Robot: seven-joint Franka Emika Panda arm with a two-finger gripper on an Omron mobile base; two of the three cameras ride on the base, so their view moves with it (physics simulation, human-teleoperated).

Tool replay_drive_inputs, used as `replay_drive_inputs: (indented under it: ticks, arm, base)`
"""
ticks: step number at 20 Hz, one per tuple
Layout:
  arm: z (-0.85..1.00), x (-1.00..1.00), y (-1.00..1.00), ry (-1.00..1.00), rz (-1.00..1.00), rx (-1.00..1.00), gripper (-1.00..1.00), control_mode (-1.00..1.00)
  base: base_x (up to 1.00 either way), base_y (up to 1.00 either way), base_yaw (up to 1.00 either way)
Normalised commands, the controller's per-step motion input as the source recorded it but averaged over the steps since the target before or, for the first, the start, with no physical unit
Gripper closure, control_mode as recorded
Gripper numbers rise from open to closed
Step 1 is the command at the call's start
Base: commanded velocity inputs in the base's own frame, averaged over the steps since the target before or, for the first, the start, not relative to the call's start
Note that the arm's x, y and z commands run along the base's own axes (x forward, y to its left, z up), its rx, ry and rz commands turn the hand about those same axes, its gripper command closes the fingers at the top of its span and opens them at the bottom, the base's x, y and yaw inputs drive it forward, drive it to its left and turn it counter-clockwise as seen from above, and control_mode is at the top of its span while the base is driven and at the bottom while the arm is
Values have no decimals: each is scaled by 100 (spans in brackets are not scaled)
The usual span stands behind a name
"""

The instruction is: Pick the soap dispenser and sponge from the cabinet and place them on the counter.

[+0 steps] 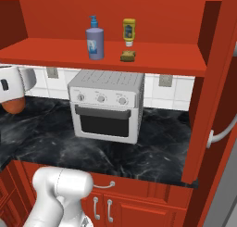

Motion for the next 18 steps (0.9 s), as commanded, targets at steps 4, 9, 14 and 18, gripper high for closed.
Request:
replay_drive_inputs:
  ticks: [4, 9, 14, 18]
  arm:
    - [28, 10, -5, -8, -2, 5, -100, -100]
    - [1, 21, -10, 0, -3, 2, -100, -100]
    - [0, 3, -25, -2, -10, 0, -100, -100]
    - [0, 1, -1, -10, -12, 0, -100, -100]
  base:
    - [0, 0, 0]
    - [0, 0, 0]
    - [0, 0, 0]
    - [0, 0, 0]
